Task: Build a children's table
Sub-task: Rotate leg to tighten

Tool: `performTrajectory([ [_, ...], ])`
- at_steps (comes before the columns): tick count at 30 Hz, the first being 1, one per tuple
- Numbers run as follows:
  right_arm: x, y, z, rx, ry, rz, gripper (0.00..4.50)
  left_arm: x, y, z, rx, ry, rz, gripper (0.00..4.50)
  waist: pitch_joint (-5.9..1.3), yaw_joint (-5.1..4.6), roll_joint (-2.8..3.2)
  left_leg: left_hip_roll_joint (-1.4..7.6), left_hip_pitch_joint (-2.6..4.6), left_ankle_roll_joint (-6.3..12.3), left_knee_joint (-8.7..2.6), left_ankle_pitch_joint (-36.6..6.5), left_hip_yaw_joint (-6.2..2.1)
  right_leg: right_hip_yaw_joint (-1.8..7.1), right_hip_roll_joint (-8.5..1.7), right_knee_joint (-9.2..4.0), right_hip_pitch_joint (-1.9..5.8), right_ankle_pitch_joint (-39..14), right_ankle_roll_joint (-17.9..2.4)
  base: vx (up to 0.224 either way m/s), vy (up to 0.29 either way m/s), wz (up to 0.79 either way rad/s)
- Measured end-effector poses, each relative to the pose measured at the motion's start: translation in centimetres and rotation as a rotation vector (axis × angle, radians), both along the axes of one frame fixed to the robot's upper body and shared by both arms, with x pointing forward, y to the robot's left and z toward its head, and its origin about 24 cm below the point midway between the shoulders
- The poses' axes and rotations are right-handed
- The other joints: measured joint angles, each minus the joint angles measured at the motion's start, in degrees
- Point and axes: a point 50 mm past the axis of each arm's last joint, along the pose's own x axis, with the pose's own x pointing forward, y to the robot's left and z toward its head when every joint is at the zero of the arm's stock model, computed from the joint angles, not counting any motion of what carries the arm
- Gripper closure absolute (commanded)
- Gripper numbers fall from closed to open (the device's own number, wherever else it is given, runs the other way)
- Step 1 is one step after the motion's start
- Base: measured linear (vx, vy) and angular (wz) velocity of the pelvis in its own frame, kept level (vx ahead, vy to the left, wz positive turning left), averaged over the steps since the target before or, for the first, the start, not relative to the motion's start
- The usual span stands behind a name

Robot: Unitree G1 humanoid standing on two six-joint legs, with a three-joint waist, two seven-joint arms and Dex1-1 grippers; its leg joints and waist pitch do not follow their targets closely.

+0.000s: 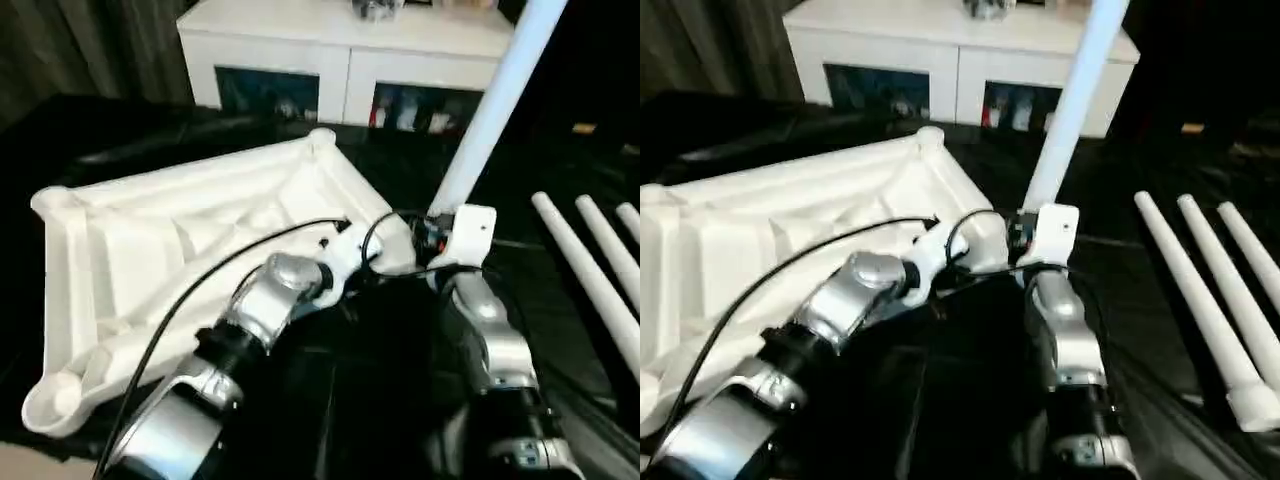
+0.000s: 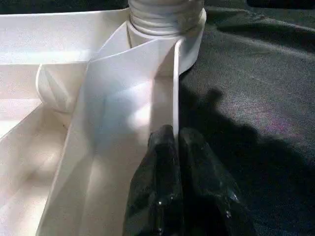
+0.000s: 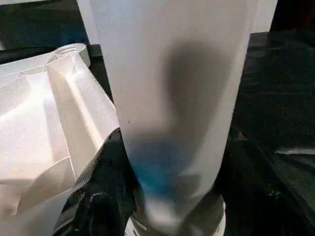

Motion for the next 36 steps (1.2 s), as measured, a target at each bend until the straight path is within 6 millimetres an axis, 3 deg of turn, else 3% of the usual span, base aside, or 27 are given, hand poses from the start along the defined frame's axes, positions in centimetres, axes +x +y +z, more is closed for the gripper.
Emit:
performTrajectory([
  [4, 0.0, -0.1, -0.1, 0.012, -0.017, -0.004, 2.46, 0.1, -0.1, 0.0, 0.001, -0.001, -0.001, 4.50, 0.00, 0.04, 0.00, 0.01, -0.01, 0.00, 0.00, 0.00, -0.01, -0.01, 0.00, 0.00, -0.01, 0.01, 0.02, 0.000, 0.000, 0.00],
  [7, 0.0, -0.2, -0.2, 0.025, -0.029, 0.006, 1.76, 0.2, -0.1, -0.1, 0.000, -0.003, -0.004, 4.50, 0.00, 0.07, 0.00, 0.01, -0.05, 0.00, -0.01, 0.00, -0.01, -0.01, 0.00, -0.07, -0.02, 0.00, 0.04, 0.000, 0.000, 0.00],
  [11, -1.6, 0.0, -0.2, 0.133, -0.060, 0.100, 1.54, 0.6, 1.3, 0.2, 0.007, -0.035, -0.015, 4.50, 0.12, -0.36, 0.20, 0.01, -0.14, 0.00, -0.08, 0.00, -0.01, -0.01, 0.00, -0.09, -0.26, 0.06, 0.43, 0.000, 0.000, 0.00],
  [17, -3.5, -1.6, 0.5, 0.082, -0.078, 0.271, 0.95, 0.1, 2.8, 0.4, -0.004, -0.042, -0.101, 4.50, 0.17, -0.33, 0.58, 0.03, -0.11, 0.00, -0.49, 0.00, -0.01, -0.09, 0.02, -0.07, -0.45, 0.14, 0.47, 0.000, 0.000, 0.00],
  [20, -5.7, -3.9, 1.3, 0.014, -0.065, 0.396, 0.64, -0.9, 4.6, 0.4, -0.023, -0.018, -0.210, 4.50, 0.11, -0.02, 0.96, 0.06, -0.13, 0.00, -0.56, 0.00, 0.00, -0.10, 0.04, -0.07, -0.49, -0.08, 0.68, 0.000, 0.000, 0.00],
  [24, -7.1, -5.2, 1.7, 0.003, -0.020, 0.507, 0.47, -1.6, 6.8, 0.5, -0.021, 0.006, -0.296, 4.50, 0.16, -0.41, 1.16, 0.07, -0.16, 0.00, -0.52, 0.00, 0.00, -0.05, 0.09, -0.08, -0.54, -0.14, 0.71, 0.000, 0.000, 0.00],
  [28, -8.2, -5.7, 2.1, -0.004, 0.025, 0.658, 0.47, -2.5, 7.9, 0.6, -0.013, 0.049, -0.374, 4.50, 0.19, -0.10, 1.17, 0.08, -0.19, 0.00, -0.48, 0.00, 0.01, -0.05, 0.07, -0.16, -0.50, -0.15, 0.70, 0.000, 0.000, 0.00],
  [36, -9.8, -4.3, 1.4, -0.014, 0.107, 0.881, 0.47, -3.5, 8.6, 0.8, 0.006, 0.104, -0.476, 4.50, 0.20, 0.72, 1.15, 0.07, -0.20, -0.01, -0.45, 0.00, 0.03, -0.04, 0.05, -0.18, -0.48, -0.15, 0.70, 0.000, 0.000, 0.00],
])
